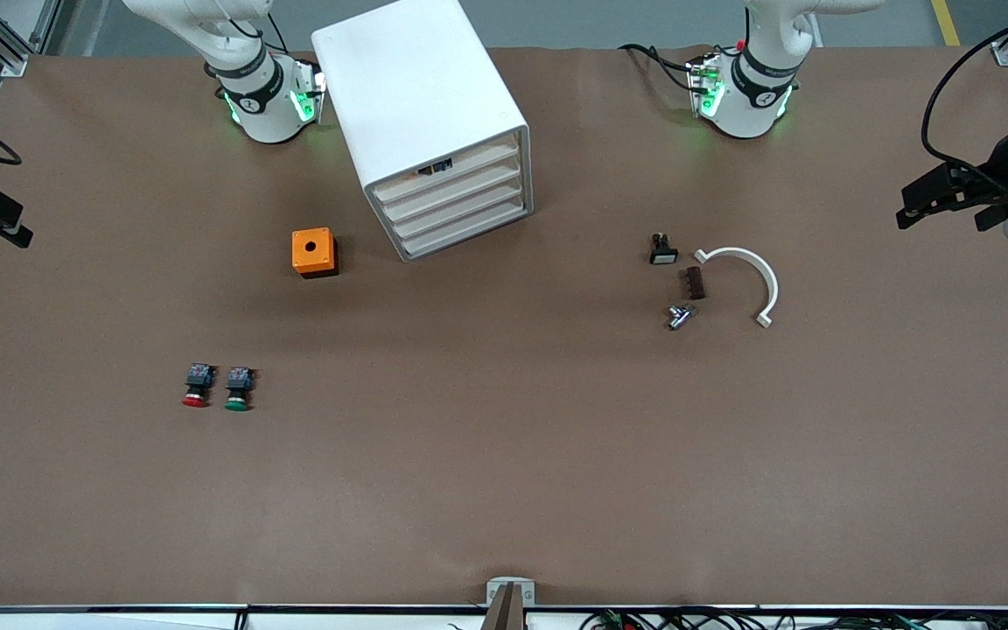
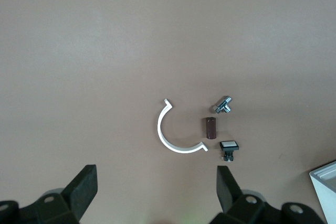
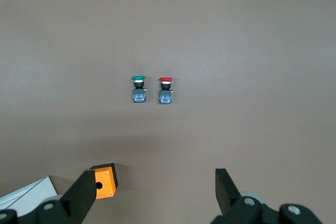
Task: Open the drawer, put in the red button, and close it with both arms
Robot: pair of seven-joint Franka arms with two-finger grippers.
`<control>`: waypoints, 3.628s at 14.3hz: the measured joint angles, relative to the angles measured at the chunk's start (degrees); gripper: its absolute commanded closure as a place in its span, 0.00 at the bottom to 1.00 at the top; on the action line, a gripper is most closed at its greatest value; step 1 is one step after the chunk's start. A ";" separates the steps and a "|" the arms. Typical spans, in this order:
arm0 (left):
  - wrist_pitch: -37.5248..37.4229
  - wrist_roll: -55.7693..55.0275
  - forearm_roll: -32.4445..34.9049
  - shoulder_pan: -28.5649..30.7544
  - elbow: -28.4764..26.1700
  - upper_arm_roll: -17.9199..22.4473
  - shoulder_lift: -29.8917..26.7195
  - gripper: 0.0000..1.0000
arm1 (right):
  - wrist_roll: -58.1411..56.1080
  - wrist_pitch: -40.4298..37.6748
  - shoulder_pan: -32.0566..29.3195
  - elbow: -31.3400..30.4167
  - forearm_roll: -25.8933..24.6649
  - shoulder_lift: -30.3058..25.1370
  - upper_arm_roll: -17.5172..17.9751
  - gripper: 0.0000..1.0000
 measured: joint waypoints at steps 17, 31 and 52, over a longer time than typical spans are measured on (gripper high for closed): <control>-1.08 -4.94 0.00 -3.82 -1.37 -2.57 14.93 0.00 | -0.01 9.80 0.00 -2.77 -0.51 10.05 0.01 0.00; -2.06 -55.39 -26.86 -16.32 5.14 -6.55 32.81 0.00 | -0.03 28.23 -1.46 -10.18 0.05 29.11 -0.01 0.00; -3.15 -117.32 -55.12 -19.46 5.96 -15.31 50.96 0.15 | 0.00 40.73 -1.47 -16.06 1.49 36.41 0.30 1.00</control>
